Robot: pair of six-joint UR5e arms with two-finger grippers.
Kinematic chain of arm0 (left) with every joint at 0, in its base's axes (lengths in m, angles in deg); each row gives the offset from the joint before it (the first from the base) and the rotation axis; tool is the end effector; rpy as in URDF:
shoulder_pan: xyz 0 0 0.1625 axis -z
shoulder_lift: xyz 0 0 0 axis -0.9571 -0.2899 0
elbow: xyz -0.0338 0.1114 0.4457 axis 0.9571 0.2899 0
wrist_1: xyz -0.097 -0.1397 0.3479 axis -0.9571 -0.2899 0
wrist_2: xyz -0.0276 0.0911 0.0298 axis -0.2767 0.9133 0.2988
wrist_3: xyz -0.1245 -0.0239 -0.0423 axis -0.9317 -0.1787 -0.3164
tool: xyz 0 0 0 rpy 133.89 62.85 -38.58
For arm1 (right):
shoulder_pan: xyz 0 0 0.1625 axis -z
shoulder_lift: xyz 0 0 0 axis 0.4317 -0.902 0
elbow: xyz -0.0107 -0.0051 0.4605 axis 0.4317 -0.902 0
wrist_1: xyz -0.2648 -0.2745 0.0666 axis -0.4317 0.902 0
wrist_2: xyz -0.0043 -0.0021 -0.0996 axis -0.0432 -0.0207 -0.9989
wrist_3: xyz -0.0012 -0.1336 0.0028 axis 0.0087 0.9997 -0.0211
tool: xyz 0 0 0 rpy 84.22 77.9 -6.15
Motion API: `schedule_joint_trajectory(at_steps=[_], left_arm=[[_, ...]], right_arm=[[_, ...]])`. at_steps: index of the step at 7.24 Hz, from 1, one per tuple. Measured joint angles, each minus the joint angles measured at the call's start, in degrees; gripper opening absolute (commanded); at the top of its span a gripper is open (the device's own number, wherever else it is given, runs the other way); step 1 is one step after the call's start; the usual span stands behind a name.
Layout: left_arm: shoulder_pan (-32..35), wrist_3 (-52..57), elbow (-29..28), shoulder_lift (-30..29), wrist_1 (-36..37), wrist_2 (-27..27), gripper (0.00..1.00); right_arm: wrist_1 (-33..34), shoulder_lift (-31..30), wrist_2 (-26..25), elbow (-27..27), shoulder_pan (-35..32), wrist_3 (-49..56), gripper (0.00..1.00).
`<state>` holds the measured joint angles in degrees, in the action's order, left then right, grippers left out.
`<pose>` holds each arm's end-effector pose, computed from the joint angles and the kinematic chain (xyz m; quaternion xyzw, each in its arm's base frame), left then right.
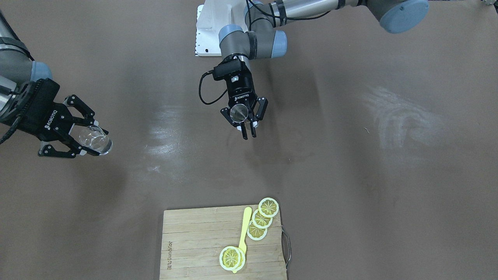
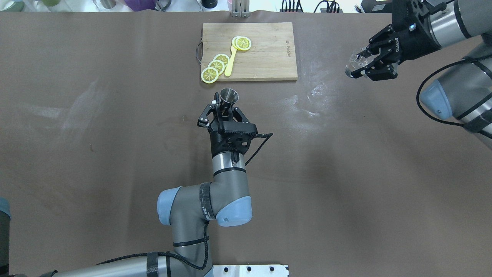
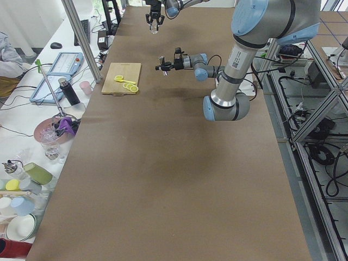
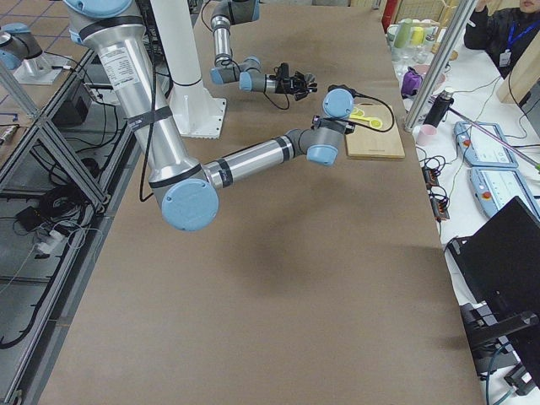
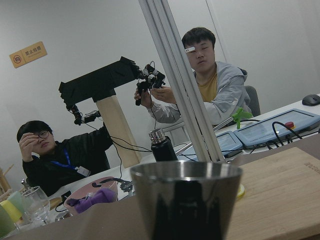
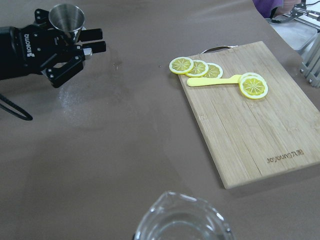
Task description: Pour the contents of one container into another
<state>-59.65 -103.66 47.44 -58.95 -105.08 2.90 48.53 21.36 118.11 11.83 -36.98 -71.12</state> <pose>0.6390 -0.4224 0.2425 0.6237 0.1332 -0.1733 0.7505 -0.2634 -0.5613 0.3766 0.4384 -0.4659 -0.4548 0.6196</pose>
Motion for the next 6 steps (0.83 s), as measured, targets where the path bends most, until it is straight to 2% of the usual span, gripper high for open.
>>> schedule_joint_trajectory(at_steps=[2,4,6], left_arm=[[1.9,0.4,-0.9,-0.9,-0.1,-0.3,0.0],[3.5,0.9,-3.8,-3.7,-0.3,-0.9,0.0],[4.5,4.2,-5.1,-5.2,-0.5,-2.0,0.0]], right_arm=[[6.3,1.9,-1.6,3.6,1.9,0.3,0.0],[15.0,3.7,-5.6,7.9,4.8,1.6,0.0],[23.8,7.1,-6.9,9.9,5.9,4.5,0.0]])
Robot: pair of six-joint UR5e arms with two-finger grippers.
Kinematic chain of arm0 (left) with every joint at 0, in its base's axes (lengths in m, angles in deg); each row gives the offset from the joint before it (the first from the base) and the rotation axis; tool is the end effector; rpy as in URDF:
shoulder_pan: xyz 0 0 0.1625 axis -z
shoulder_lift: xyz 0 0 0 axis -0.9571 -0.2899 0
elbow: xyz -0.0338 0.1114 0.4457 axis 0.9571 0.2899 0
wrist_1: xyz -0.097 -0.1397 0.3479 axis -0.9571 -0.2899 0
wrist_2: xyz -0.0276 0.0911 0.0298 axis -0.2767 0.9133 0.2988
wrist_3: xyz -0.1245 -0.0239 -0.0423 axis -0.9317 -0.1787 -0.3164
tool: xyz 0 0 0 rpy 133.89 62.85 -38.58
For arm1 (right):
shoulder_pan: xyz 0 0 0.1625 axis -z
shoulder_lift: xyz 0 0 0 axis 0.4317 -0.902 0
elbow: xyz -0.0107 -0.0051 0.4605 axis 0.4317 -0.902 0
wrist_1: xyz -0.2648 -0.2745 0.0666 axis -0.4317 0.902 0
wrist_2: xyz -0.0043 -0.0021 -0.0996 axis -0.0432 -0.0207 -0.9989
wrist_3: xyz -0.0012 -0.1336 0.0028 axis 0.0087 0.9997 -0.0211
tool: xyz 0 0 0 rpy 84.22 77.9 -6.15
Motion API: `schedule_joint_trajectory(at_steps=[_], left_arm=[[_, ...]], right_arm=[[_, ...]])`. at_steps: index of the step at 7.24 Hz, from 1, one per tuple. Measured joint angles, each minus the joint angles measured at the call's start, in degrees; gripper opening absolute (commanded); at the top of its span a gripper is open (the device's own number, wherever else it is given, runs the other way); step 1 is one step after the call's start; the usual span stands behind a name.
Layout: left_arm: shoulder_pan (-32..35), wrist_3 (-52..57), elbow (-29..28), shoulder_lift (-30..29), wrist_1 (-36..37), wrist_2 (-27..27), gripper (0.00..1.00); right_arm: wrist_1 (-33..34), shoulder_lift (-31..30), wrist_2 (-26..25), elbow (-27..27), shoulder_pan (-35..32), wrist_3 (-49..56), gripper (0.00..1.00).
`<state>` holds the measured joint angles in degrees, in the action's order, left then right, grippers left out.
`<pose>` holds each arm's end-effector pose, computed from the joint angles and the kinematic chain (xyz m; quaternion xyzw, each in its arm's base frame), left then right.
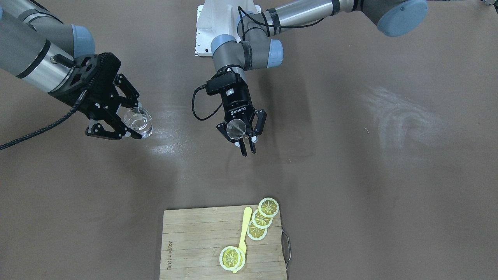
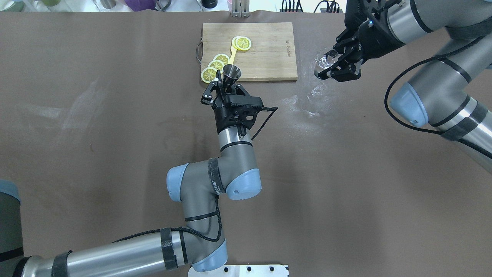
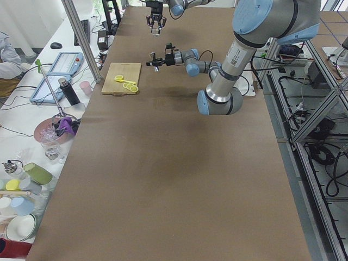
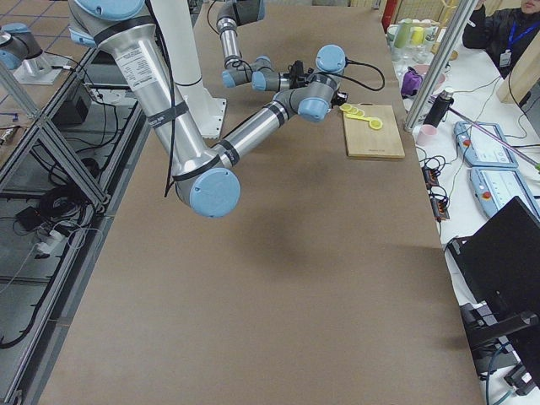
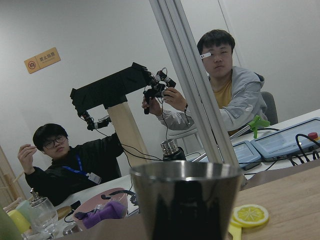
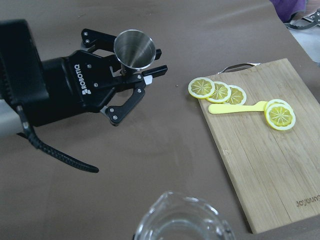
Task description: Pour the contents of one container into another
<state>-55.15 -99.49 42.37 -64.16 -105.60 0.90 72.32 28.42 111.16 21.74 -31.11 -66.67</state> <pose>0.6337 -0.4794 0.2130 0.6224 0.0991 -0.1720 0.7571 -0.3188 -0.5490 0.2779 0.4100 -0.4347 -0.4789 0.6431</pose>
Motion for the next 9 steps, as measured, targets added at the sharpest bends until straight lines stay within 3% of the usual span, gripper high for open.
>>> schedule_joint_trajectory(at_steps=[4,9], left_arm=[[0.2,2.5,-0.3,-0.9,-5.3,-2.4,0.0],[0.2,2.6,-2.7,-2.4,-10.1,-3.6,0.0]], right_arm=[[18.4,7.5,-2.9,0.3,0.5,12.4,0.0],[28.3,16.4,-4.4,-5.1,1.2,17.3,0.0]])
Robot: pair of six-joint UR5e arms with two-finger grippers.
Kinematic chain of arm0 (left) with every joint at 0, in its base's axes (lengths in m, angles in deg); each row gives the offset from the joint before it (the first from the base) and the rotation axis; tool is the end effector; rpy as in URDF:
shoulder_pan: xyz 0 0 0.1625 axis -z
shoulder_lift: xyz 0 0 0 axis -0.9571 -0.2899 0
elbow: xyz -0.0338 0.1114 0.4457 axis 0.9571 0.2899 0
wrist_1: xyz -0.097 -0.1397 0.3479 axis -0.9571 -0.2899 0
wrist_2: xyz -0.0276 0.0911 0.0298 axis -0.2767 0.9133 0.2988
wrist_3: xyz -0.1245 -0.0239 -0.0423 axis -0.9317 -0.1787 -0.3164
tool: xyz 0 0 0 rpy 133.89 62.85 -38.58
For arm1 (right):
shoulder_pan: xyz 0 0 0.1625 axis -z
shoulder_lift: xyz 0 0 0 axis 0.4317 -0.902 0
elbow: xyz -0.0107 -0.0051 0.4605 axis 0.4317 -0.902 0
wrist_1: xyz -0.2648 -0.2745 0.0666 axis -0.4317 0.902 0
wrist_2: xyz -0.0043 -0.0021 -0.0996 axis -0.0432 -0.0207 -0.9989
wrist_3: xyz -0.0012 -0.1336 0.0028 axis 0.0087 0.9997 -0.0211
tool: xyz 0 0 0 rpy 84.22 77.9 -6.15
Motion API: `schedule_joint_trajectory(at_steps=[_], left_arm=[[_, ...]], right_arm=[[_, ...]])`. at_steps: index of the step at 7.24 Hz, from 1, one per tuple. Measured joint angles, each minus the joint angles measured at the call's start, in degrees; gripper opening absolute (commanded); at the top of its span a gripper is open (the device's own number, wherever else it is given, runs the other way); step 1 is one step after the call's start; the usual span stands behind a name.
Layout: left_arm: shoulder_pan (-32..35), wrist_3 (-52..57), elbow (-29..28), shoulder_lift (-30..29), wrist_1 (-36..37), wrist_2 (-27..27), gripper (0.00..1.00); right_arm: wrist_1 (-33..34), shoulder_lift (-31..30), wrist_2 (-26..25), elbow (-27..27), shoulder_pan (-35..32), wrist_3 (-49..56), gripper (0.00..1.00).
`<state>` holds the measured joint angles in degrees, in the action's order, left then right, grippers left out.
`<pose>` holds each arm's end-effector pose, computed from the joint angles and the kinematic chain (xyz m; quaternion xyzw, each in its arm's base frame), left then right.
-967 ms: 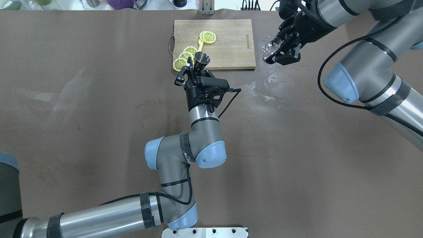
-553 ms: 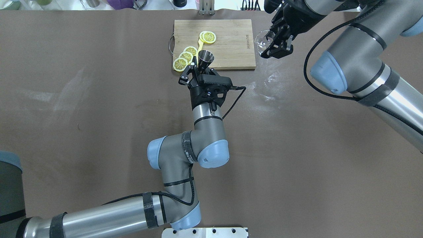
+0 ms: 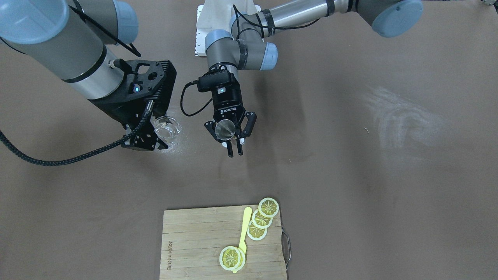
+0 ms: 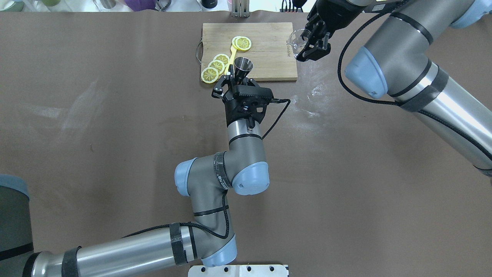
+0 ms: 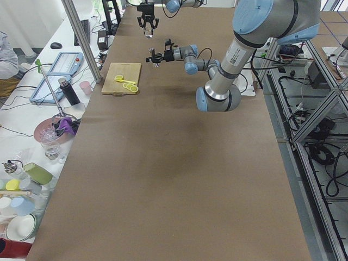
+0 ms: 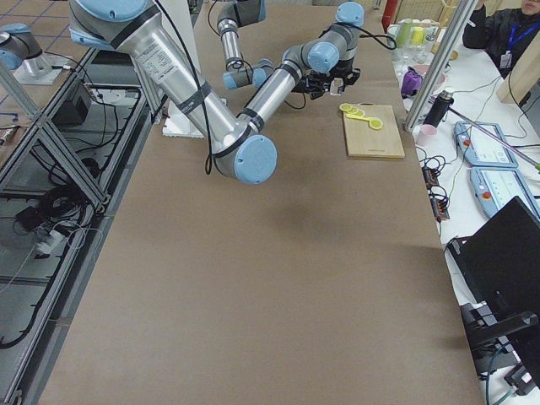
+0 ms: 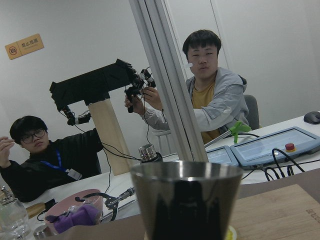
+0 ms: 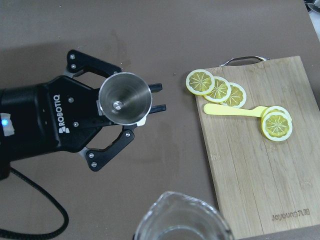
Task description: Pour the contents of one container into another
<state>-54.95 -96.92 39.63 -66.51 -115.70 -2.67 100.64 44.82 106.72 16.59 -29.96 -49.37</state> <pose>0.6429 -0.4822 0.1888 0.6135 0.1664 -0.1894 0.7484 -0.3623 -0.6029 0.1903 0.3536 -0.3601 -0.5572 0.6594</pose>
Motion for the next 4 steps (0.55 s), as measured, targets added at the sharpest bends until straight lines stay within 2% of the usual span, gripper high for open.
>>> schedule_joint_trajectory(at_steps=[4], left_arm=[[0.0,0.0,-0.6,-0.6,-0.3,-1.1,0.0]], right_arm=[[4.8,3.9,-2.3,-2.1,2.5,0.1,0.0]])
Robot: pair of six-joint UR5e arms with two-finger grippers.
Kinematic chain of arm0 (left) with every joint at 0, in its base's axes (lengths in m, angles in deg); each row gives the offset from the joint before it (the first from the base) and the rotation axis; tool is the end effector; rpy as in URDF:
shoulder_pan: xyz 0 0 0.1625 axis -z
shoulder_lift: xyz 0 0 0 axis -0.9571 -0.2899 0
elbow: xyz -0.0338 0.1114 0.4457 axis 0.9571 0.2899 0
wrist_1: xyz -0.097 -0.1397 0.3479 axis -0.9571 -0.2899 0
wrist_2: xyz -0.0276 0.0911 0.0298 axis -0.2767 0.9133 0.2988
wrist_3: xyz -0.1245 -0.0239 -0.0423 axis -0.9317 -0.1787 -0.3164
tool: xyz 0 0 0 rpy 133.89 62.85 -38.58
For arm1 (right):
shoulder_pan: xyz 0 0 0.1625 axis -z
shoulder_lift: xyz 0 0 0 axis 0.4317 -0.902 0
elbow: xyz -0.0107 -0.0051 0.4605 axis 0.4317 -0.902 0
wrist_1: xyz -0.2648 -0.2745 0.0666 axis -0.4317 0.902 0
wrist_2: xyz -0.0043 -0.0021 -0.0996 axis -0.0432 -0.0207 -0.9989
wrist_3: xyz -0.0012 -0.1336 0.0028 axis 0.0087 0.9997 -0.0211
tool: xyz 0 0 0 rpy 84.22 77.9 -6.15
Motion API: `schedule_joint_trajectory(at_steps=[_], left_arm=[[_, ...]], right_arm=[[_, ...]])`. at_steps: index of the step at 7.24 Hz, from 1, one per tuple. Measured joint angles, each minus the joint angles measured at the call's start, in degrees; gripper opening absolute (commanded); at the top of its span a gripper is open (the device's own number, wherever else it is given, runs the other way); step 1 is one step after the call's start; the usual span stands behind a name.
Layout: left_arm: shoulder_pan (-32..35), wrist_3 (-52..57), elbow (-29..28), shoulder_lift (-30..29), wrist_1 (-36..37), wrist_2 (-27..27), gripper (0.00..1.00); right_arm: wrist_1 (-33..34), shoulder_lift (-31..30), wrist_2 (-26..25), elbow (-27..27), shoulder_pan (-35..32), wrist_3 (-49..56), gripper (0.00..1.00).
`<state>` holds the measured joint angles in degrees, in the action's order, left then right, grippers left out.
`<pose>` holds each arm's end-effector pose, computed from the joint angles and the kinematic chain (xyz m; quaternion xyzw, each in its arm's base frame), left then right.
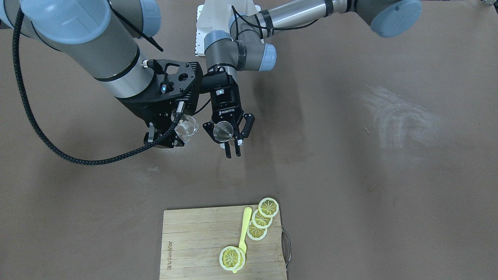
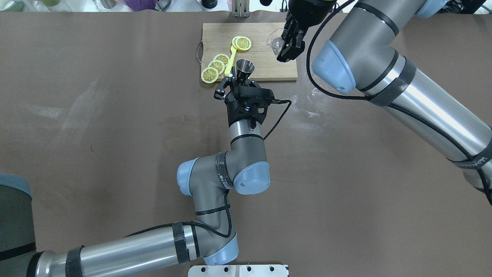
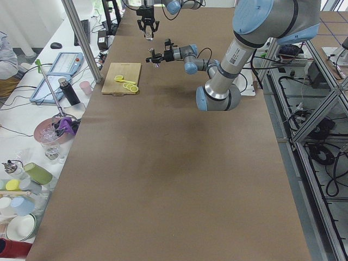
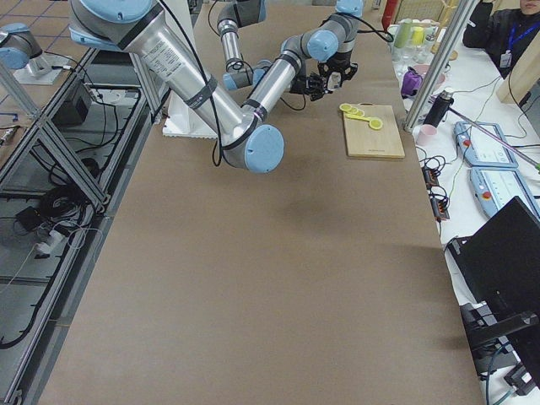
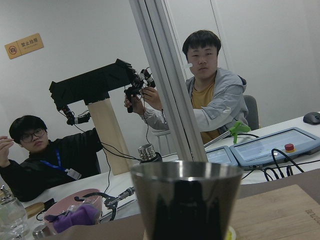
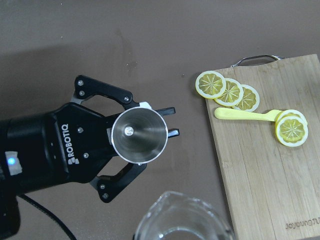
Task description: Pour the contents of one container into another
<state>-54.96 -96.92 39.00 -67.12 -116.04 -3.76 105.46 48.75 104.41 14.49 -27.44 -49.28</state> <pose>0.6478 -0.4826 0.1857 0.6085 0.1739 -0.1864 0.7515 -0.3941 -0.6005 0.1693 0.3277 -0.3521 -0.5670 0.6687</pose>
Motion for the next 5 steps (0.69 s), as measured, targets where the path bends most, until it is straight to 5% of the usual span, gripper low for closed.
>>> schedule_joint_trajectory(at_steps=[5], left_arm=[[0.0,0.6,-0.1,-0.3,0.0,-0.2,0.0]], right_arm=[[2.8,3.8,-1.4,-4.8,1.3,0.2,0.0]])
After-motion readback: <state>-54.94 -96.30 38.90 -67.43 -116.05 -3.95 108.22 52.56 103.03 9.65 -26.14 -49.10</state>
